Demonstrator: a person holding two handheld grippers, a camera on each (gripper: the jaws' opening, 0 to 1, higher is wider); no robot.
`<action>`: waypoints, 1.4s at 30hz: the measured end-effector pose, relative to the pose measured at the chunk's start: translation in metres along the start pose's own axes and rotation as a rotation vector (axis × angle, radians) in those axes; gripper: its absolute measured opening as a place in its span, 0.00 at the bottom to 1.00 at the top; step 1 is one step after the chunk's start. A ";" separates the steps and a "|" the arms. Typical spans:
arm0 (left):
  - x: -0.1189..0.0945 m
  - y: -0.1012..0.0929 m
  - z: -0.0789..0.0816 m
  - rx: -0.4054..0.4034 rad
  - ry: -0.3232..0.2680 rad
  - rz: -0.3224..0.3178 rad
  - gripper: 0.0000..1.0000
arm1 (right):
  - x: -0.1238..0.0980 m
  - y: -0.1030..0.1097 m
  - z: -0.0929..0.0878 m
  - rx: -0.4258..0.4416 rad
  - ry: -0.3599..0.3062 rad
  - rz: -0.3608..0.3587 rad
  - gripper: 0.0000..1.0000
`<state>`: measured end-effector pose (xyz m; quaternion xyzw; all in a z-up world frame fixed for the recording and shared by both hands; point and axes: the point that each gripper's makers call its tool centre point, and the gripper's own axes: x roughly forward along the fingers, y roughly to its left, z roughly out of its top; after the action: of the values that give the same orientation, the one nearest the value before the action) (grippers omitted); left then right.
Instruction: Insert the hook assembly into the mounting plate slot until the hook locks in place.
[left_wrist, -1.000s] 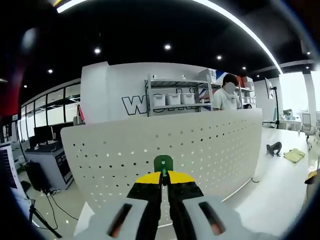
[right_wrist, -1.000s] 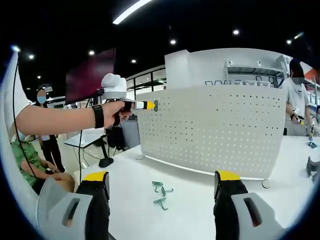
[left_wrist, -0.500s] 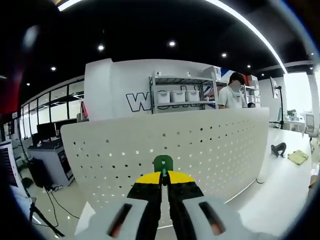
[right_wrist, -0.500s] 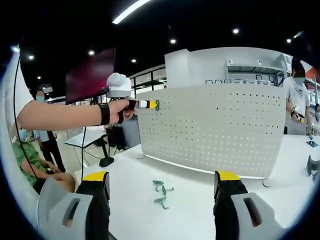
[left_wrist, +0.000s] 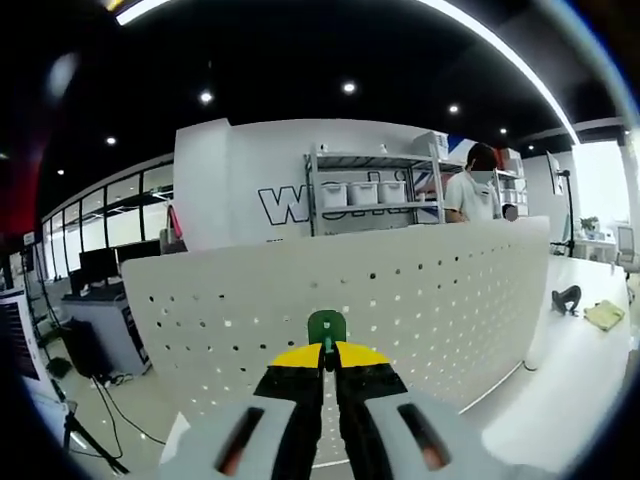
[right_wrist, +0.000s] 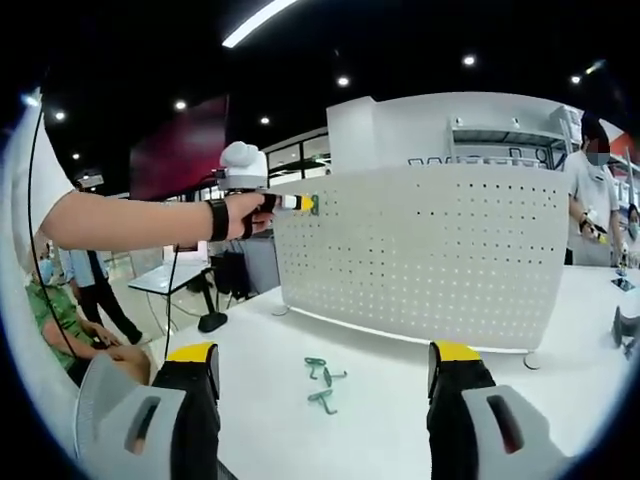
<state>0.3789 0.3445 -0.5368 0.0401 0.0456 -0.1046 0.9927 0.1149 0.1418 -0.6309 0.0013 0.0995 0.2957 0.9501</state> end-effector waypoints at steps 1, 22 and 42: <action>0.002 0.001 0.001 -0.002 -0.001 0.001 0.03 | 0.000 0.000 0.000 0.000 0.001 -0.001 0.88; 0.023 0.005 0.012 -0.033 -0.011 0.027 0.03 | -0.002 -0.003 -0.003 0.008 0.008 -0.010 0.87; 0.033 0.010 0.013 -0.053 -0.015 0.054 0.03 | -0.001 -0.006 -0.004 0.013 0.008 -0.011 0.87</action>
<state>0.4144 0.3458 -0.5263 0.0144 0.0399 -0.0770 0.9961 0.1166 0.1359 -0.6352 0.0060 0.1051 0.2899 0.9512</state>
